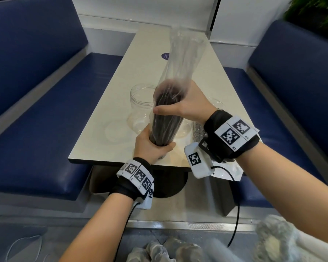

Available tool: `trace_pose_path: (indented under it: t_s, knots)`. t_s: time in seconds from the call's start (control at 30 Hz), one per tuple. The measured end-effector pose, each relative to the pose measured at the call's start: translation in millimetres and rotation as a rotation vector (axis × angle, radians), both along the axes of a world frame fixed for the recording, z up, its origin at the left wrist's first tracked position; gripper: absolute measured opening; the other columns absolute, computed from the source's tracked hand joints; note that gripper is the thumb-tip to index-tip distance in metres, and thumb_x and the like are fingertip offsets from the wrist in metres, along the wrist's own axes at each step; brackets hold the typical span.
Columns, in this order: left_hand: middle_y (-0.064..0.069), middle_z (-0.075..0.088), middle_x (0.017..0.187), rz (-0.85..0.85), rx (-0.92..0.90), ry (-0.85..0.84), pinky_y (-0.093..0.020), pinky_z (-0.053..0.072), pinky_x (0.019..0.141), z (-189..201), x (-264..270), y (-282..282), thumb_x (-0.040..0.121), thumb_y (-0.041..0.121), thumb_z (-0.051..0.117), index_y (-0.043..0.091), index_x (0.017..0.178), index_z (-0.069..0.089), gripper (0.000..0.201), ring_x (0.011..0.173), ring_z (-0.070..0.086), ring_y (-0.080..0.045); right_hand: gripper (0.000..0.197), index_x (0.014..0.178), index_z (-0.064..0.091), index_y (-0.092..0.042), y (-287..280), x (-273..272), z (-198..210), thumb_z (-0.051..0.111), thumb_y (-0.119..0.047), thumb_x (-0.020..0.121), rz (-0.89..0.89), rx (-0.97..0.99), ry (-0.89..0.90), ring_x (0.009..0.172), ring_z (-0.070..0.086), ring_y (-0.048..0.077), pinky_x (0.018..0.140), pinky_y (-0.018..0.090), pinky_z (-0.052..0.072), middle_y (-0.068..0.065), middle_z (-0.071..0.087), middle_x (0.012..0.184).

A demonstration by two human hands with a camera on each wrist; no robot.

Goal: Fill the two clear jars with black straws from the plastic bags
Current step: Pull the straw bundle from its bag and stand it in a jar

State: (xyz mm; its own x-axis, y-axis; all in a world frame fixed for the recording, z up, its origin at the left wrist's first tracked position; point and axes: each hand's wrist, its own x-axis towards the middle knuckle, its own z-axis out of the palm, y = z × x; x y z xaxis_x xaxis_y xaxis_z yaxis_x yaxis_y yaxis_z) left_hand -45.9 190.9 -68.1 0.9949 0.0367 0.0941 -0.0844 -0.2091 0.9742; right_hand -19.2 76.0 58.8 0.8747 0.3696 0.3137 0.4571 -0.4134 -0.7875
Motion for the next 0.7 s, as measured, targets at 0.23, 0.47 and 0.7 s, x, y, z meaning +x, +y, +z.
trace_pose_path:
  t_s: [0.23,0.47,0.7]
  knots:
    - [0.015,0.056,0.091,0.093,-0.016,-0.156,0.006,0.040,0.068,23,12,-15,0.063,0.014,0.084,0.011,0.121,0.053,0.066,0.091,0.057,-0.005,0.019,0.076,0.064,-0.019,5,1,1,0.076,-0.020,0.061,-0.022,0.004,0.008,0.084,0.065,0.026,0.082,0.046,0.054,0.008,0.067,0.082]
    - [0.008,0.058,0.094,0.054,0.005,-0.073,-0.008,0.045,0.070,0,11,-13,0.064,0.011,0.083,0.013,0.120,0.053,0.064,0.091,0.056,-0.010,0.019,0.075,0.065,-0.017,0,2,3,0.077,-0.022,0.062,-0.049,-0.004,0.001,0.082,0.065,0.025,0.079,0.043,0.055,0.007,0.068,0.081]
    - [0.020,0.055,0.097,0.018,-0.118,-0.119,0.002,0.042,0.067,20,14,-11,0.058,0.008,0.088,0.022,0.116,0.045,0.074,0.084,0.056,0.020,0.042,0.088,0.067,-0.007,4,8,-5,0.074,-0.034,0.057,-0.086,-0.067,0.021,0.085,0.068,0.023,0.080,0.045,0.055,0.010,0.071,0.088]
